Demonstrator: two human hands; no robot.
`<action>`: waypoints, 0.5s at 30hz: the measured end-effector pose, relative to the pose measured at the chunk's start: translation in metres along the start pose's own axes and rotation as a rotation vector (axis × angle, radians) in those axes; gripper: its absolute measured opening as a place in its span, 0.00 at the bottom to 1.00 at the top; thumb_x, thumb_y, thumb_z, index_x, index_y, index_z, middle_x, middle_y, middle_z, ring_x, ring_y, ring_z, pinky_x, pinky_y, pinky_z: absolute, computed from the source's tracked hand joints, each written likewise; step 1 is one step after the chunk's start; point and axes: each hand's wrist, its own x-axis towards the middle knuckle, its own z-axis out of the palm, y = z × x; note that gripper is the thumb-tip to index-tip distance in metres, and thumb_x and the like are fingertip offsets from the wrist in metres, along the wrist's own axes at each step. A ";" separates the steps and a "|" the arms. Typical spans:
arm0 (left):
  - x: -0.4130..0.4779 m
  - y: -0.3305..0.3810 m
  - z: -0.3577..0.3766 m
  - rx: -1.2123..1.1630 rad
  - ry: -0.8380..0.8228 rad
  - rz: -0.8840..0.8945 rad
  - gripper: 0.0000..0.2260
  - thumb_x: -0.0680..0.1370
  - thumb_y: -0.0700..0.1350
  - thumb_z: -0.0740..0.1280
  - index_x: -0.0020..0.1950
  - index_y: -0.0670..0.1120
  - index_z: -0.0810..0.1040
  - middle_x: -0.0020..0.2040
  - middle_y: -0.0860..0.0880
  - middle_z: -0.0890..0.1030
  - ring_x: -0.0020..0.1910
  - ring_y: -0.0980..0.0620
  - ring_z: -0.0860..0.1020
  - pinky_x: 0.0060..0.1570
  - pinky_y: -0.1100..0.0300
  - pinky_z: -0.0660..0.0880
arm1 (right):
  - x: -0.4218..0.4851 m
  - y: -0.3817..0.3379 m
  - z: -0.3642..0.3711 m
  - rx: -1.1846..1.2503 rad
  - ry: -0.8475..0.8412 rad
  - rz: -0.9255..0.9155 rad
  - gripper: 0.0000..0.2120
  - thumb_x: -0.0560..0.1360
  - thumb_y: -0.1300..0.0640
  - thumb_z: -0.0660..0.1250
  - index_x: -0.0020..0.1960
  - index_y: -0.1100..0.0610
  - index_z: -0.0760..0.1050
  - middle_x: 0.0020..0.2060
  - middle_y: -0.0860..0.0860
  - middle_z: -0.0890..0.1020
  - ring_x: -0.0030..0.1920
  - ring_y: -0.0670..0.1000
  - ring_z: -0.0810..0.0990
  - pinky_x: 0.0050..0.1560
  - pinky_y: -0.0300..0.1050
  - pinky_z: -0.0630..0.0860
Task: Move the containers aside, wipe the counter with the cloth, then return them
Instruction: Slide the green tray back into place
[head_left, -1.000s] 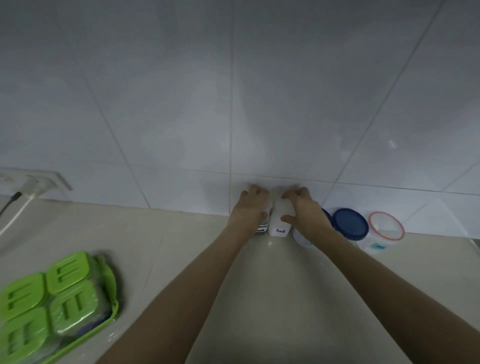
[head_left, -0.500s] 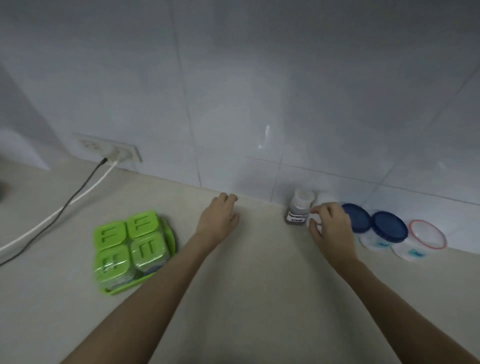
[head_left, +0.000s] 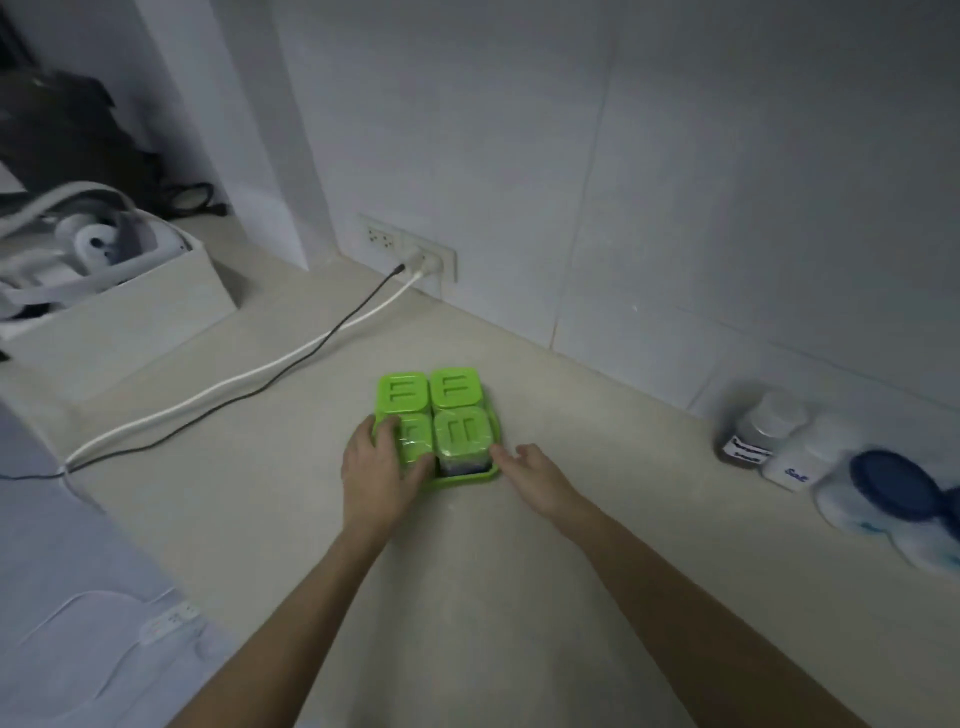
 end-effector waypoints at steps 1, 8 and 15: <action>-0.001 -0.004 -0.001 -0.138 0.005 -0.153 0.33 0.71 0.52 0.73 0.71 0.41 0.65 0.70 0.36 0.68 0.69 0.38 0.67 0.69 0.46 0.66 | 0.003 -0.007 0.009 0.056 -0.007 0.006 0.36 0.71 0.32 0.60 0.64 0.61 0.69 0.61 0.60 0.78 0.58 0.57 0.77 0.65 0.57 0.72; -0.001 -0.016 -0.001 -0.897 -0.179 -0.622 0.20 0.71 0.50 0.75 0.57 0.42 0.74 0.43 0.49 0.81 0.38 0.53 0.80 0.38 0.60 0.78 | 0.023 -0.009 0.024 0.206 0.032 0.113 0.32 0.66 0.31 0.64 0.49 0.60 0.76 0.41 0.58 0.78 0.43 0.56 0.77 0.57 0.58 0.77; 0.020 0.004 0.010 -0.763 -0.314 -0.509 0.17 0.65 0.51 0.79 0.41 0.39 0.82 0.39 0.44 0.84 0.37 0.49 0.81 0.44 0.56 0.78 | 0.010 0.014 -0.017 0.365 0.067 0.155 0.19 0.71 0.43 0.69 0.39 0.60 0.76 0.29 0.54 0.74 0.31 0.51 0.73 0.40 0.46 0.71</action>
